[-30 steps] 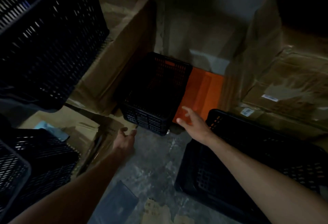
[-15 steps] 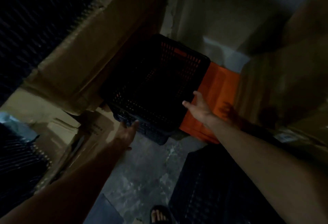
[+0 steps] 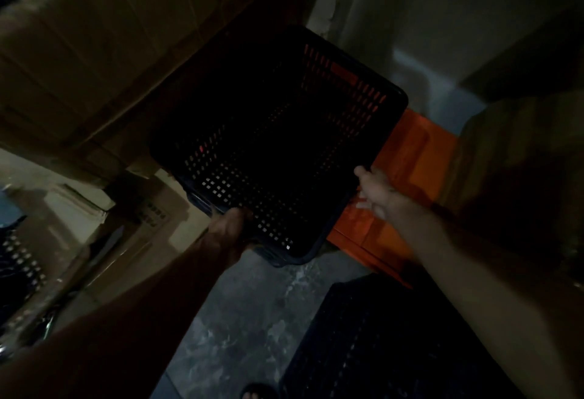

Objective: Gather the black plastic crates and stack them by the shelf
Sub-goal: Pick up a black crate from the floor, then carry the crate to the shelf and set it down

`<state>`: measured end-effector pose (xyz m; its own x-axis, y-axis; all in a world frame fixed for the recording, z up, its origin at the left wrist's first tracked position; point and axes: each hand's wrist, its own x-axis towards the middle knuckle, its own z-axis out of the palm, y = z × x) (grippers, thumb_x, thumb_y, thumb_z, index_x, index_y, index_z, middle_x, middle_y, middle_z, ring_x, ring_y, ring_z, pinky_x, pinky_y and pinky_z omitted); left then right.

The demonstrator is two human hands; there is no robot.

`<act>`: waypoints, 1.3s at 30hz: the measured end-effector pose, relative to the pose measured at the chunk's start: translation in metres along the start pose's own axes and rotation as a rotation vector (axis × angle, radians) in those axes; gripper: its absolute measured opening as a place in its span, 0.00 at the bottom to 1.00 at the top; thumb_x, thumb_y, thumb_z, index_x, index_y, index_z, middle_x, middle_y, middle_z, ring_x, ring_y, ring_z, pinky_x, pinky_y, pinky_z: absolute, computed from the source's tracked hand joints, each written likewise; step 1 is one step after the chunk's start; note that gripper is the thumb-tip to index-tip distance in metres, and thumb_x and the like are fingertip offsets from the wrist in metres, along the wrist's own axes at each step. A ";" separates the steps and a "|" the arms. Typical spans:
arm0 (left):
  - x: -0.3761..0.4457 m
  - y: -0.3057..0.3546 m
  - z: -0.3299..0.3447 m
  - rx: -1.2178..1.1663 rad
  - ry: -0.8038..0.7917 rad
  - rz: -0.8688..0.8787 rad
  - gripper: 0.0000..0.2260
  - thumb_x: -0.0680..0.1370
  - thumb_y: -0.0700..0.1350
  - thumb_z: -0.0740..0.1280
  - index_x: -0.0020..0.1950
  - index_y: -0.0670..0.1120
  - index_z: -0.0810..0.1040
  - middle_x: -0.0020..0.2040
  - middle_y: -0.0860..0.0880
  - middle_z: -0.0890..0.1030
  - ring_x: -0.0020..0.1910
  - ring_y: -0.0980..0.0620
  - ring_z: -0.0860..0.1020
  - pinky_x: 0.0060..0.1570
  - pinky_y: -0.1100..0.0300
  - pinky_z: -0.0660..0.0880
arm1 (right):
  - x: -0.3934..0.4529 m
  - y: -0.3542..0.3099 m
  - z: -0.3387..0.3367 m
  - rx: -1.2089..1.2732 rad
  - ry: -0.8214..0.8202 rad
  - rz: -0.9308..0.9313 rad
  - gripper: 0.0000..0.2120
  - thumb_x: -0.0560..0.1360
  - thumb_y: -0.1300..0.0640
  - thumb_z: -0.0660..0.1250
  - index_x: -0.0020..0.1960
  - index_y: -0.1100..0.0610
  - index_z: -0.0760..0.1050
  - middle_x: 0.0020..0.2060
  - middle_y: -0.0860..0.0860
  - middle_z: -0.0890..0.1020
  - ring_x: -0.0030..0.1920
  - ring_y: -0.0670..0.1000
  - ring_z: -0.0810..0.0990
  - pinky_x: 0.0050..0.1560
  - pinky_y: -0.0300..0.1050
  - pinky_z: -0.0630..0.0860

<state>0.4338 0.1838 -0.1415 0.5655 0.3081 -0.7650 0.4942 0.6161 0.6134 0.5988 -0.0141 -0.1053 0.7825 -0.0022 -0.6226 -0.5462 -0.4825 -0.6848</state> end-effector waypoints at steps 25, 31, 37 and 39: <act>-0.368 0.086 -0.129 0.130 -0.061 0.113 0.04 0.72 0.34 0.57 0.44 0.41 0.69 0.40 0.42 0.73 0.37 0.43 0.74 0.18 0.59 0.74 | -0.382 -0.059 -0.030 0.278 0.186 -0.217 0.17 0.67 0.63 0.65 0.56 0.61 0.77 0.49 0.56 0.83 0.44 0.54 0.81 0.33 0.41 0.76; -0.464 0.108 -0.148 0.209 -0.160 0.129 0.07 0.72 0.34 0.56 0.38 0.44 0.67 0.36 0.45 0.70 0.33 0.46 0.71 0.54 0.43 0.78 | -0.496 -0.074 -0.051 0.392 0.286 -0.268 0.07 0.66 0.62 0.68 0.43 0.59 0.74 0.41 0.54 0.80 0.42 0.53 0.81 0.37 0.46 0.82; -0.542 0.104 -0.170 0.227 -0.190 0.159 0.10 0.62 0.34 0.59 0.41 0.42 0.69 0.40 0.43 0.74 0.36 0.43 0.74 0.27 0.56 0.73 | -0.593 -0.047 -0.086 0.358 0.315 -0.246 0.37 0.64 0.58 0.74 0.68 0.56 0.61 0.58 0.56 0.75 0.48 0.55 0.82 0.37 0.45 0.82; -0.577 0.098 -0.172 0.288 -0.179 0.197 0.07 0.65 0.33 0.58 0.40 0.42 0.69 0.38 0.43 0.72 0.35 0.44 0.72 0.27 0.56 0.71 | -0.638 -0.033 -0.103 0.365 0.282 -0.230 0.40 0.68 0.60 0.73 0.71 0.48 0.52 0.58 0.53 0.70 0.54 0.56 0.79 0.46 0.52 0.82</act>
<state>0.0424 0.1914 0.3264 0.7618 0.2529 -0.5964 0.5155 0.3210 0.7945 0.1486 -0.0874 0.3533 0.9176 -0.1925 -0.3479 -0.3793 -0.1617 -0.9110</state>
